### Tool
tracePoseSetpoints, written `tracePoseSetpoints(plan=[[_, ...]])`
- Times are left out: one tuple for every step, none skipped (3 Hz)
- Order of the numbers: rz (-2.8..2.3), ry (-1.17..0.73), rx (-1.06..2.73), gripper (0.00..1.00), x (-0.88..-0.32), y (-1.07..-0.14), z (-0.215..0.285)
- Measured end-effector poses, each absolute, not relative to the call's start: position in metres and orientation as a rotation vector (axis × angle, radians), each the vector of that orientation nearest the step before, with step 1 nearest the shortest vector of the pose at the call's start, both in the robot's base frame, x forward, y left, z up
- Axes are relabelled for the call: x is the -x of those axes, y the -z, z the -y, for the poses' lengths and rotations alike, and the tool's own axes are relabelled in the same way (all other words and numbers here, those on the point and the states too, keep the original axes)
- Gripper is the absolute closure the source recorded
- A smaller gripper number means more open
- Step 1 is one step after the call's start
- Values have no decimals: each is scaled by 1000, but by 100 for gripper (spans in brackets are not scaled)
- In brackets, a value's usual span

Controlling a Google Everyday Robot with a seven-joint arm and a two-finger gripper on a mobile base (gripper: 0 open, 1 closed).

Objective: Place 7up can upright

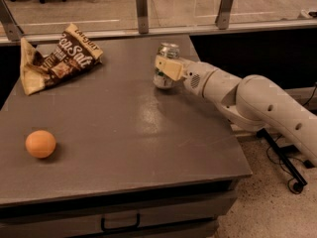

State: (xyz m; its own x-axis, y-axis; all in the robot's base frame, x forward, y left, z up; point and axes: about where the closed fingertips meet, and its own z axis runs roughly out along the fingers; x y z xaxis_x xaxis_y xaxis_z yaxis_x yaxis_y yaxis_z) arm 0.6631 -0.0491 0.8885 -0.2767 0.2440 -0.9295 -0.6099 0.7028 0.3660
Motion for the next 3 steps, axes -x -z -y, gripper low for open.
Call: tracePoseSetpoints(plan=[[-1658, -847, 300, 100, -663, -891, 49], [-1658, -847, 300, 100, -663, -891, 49], [-1658, -847, 300, 100, -663, -891, 49]])
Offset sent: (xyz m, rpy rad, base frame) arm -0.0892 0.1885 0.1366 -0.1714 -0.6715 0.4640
